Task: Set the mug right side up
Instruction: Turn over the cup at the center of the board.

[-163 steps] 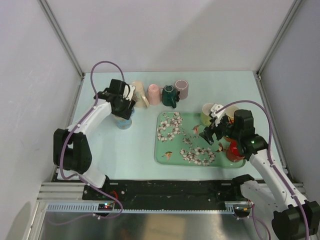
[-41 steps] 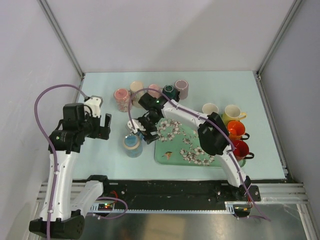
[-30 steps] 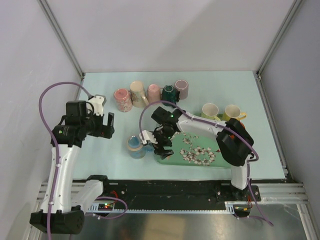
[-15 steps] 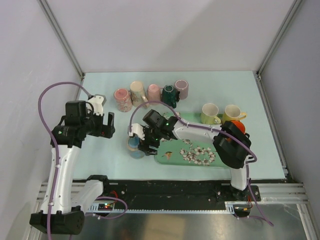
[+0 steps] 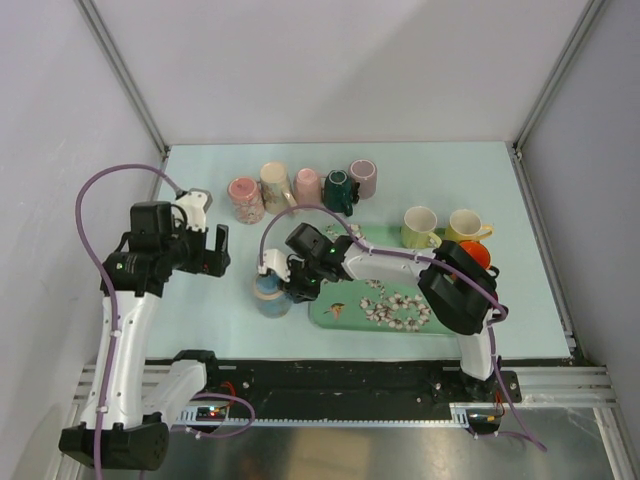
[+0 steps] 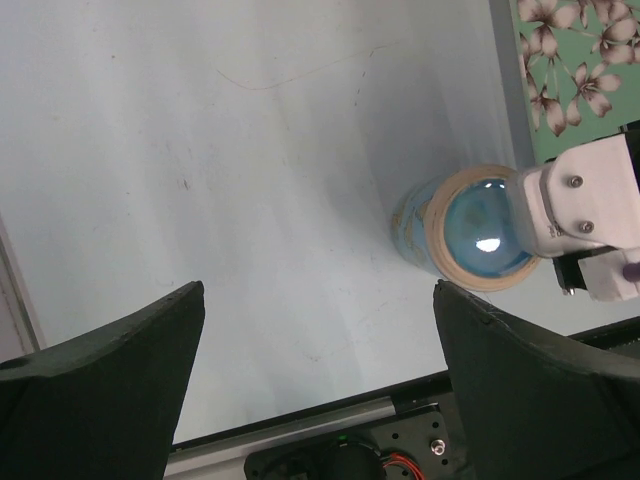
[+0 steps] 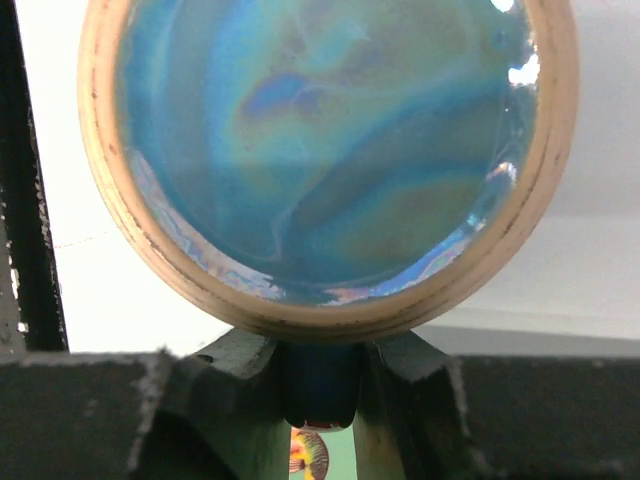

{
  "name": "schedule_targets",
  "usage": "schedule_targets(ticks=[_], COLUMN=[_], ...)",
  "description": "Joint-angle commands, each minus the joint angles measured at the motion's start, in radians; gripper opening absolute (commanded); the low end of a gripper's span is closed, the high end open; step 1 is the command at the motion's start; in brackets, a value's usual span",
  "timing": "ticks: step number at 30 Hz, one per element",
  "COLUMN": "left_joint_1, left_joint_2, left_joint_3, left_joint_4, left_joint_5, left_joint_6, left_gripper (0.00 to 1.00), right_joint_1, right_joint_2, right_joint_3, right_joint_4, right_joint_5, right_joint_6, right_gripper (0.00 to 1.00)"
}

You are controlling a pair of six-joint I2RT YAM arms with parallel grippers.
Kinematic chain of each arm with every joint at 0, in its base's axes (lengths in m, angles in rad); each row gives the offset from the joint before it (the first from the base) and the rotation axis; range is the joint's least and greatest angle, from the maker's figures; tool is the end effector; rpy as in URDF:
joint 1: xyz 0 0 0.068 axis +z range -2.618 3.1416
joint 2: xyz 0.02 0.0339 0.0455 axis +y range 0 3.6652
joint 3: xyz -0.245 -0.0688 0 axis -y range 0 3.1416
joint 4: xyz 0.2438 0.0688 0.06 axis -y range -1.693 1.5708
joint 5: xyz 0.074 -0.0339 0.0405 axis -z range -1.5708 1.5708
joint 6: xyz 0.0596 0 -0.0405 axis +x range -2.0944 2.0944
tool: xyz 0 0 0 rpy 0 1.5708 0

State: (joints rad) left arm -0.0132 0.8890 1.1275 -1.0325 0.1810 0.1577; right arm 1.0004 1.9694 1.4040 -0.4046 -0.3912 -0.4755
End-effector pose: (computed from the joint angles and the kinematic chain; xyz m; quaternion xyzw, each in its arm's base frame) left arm 0.1811 -0.0131 0.3250 0.1128 0.9154 -0.0562 0.3822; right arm 0.2109 0.3709 0.1528 -0.6729 0.6546 0.2546 0.2322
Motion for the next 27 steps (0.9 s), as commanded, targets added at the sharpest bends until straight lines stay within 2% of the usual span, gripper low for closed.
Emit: schedule_targets(ticks=[1, 3, 6, 12, 15, 17, 19, 20, 24, 27], left_joint_1=[0.010, 0.010, 0.010, 0.006, -0.017, -0.035, -0.066, -0.093, -0.193, -0.273], left_joint_2=[0.021, 0.034, 0.051, -0.015, -0.096, -0.177, -0.273, -0.316, -0.446, -0.477], left_joint_3=[0.031, 0.043, 0.079, 0.112, 0.100, 0.062, -0.010, -0.056, -0.196, -0.266], left_joint_4=[0.019, 0.019, 0.020, 0.114, 0.162, 0.175, 0.201, 0.232, 0.342, 0.413], left_joint_5=[0.040, 0.063, 0.090, 0.125, 0.163, 0.253, 0.316, 0.320, 0.306, 0.268], left_joint_6=[0.012, 0.029, 0.055, 0.202, 0.346, 0.531, 0.731, 0.808, 0.972, 1.055], left_gripper=[1.00, 1.00, 1.00, 0.95, 0.90, 0.89, 0.88, 0.88, 0.92, 0.94], right_joint_1=[0.001, -0.015, -0.051, -0.181, -0.237, -0.273, -0.315, -0.336, -0.386, -0.399], right_joint_2=[-0.029, -0.053, -0.083, -0.095, -0.119, -0.137, -0.153, -0.160, -0.194, -0.192], right_joint_3=[0.027, 0.062, 0.143, 0.350, 0.377, 0.366, 0.338, 0.308, 0.150, 0.105], right_joint_4=[-0.031, -0.074, -0.161, -0.337, -0.354, -0.323, -0.238, -0.171, 0.357, 0.547], right_joint_5=[-0.040, -0.075, -0.171, -0.490, -0.627, -0.715, -0.818, -0.861, -1.028, -1.115], right_joint_6=[-0.065, -0.076, -0.069, 0.100, 0.177, 0.250, 0.391, 0.512, 1.006, 1.179], right_gripper=[0.06, 0.01, 0.00, 0.00, 0.00, 0.00, 0.00, 0.00, 0.00, 0.00])
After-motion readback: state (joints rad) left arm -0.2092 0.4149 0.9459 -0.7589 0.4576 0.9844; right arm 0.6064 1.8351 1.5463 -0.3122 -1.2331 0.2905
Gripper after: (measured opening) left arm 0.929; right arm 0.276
